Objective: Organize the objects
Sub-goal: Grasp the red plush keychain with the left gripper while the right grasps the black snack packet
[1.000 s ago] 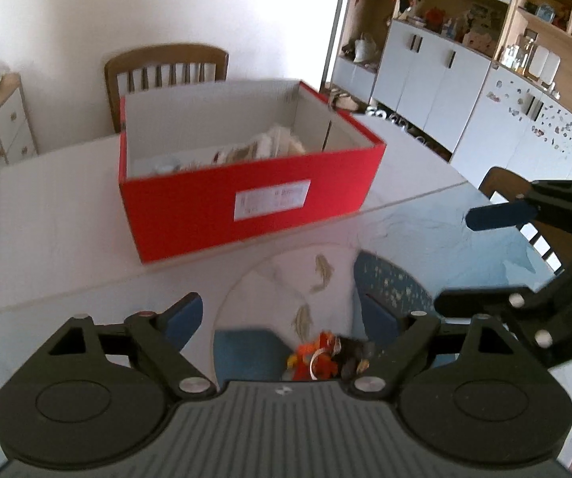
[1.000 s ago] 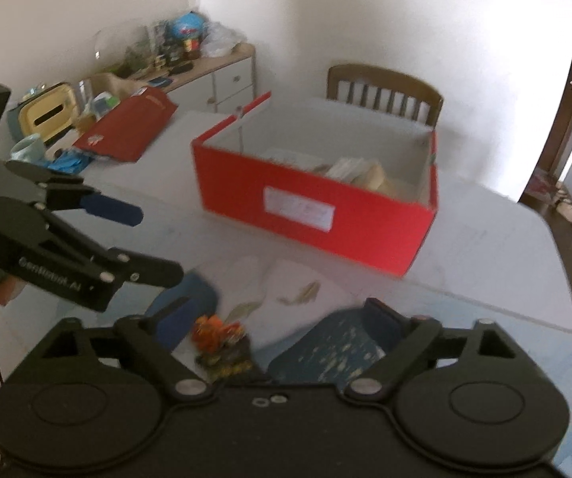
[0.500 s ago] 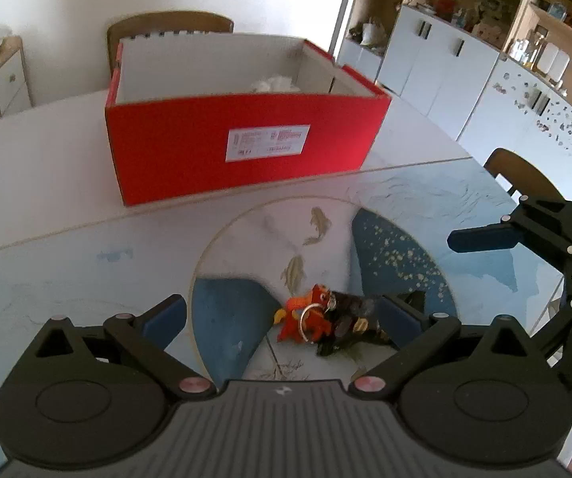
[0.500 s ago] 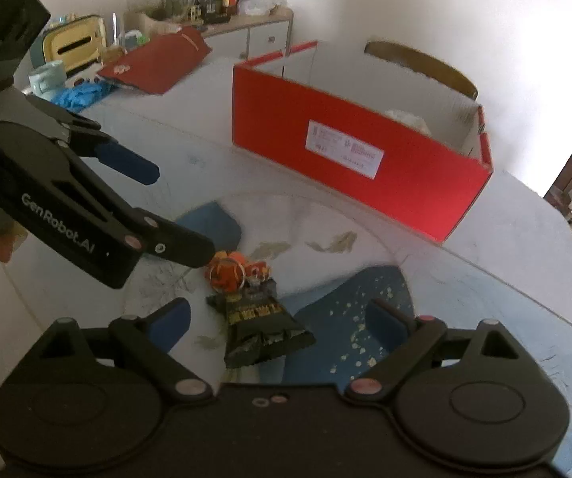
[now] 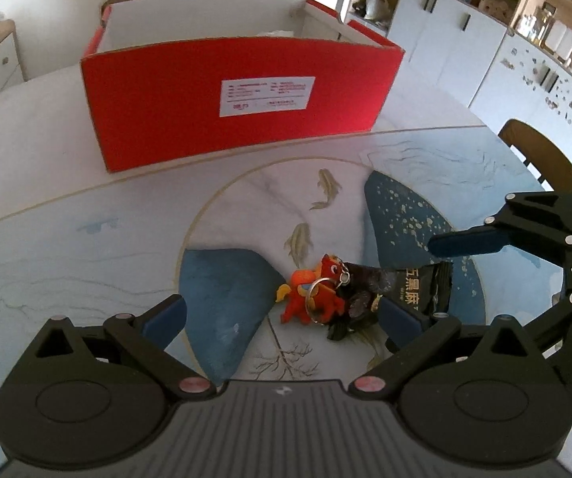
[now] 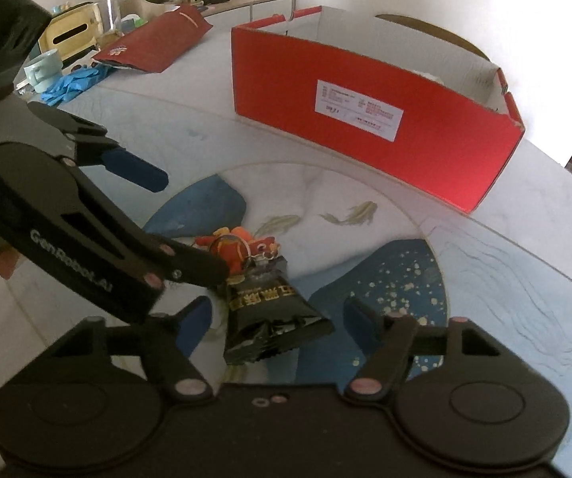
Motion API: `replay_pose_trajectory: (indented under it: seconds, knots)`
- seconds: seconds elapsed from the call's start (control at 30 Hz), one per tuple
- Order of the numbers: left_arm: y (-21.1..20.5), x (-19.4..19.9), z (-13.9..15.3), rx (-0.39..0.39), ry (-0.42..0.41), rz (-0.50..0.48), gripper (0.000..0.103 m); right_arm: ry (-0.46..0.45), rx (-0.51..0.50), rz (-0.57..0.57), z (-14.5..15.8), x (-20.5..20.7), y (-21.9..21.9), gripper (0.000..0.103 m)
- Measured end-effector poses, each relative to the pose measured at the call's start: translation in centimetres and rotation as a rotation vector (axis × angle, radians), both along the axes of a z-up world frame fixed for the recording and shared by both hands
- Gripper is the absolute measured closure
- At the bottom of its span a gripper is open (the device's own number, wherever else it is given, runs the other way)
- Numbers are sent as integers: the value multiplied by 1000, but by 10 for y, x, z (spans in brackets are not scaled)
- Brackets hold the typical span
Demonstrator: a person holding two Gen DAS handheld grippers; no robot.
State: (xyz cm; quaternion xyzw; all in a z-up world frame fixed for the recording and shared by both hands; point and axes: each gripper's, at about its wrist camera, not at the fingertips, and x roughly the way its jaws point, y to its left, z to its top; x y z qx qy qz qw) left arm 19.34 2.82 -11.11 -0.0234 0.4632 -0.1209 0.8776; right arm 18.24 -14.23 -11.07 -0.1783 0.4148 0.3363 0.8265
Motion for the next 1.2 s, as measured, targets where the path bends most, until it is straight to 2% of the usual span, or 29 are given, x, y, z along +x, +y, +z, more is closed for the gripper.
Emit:
replay_pose_trajectory:
  seconds: [0.1, 0.27, 0.57, 0.7, 1.0, 1.07, 1.13, 1.2]
  knots:
    - [-2, 4, -3, -1, 7, 7, 1, 19, 23, -15, -2, 2, -3, 47]
    - [-4, 9, -4, -14, 5, 15, 1, 35, 50, -30, -3, 2, -13, 51]
    - [-16, 11, -12, 16, 7, -24, 1, 22, 26, -25, -1, -5, -44, 52]
    - [-25, 8, -15, 60, -18, -60, 1, 31, 30, -56, -2, -3, -60, 52]
    - [-37, 3, -13, 96, -88, -91, 2, 49, 43, -90, -4, -4, -72, 52]
    - [-40, 2, -13, 102, -95, -101, 9, 52, 44, -94, -4, -4, -72, 52]
    - [-40, 1, -14, 96, -80, -113, 25, 52, 44, -98, -4, -4, -72, 52]
    - [-41, 1, -16, 100, -66, -106, 31, 53, 45, -101, -4, -5, -72, 52]
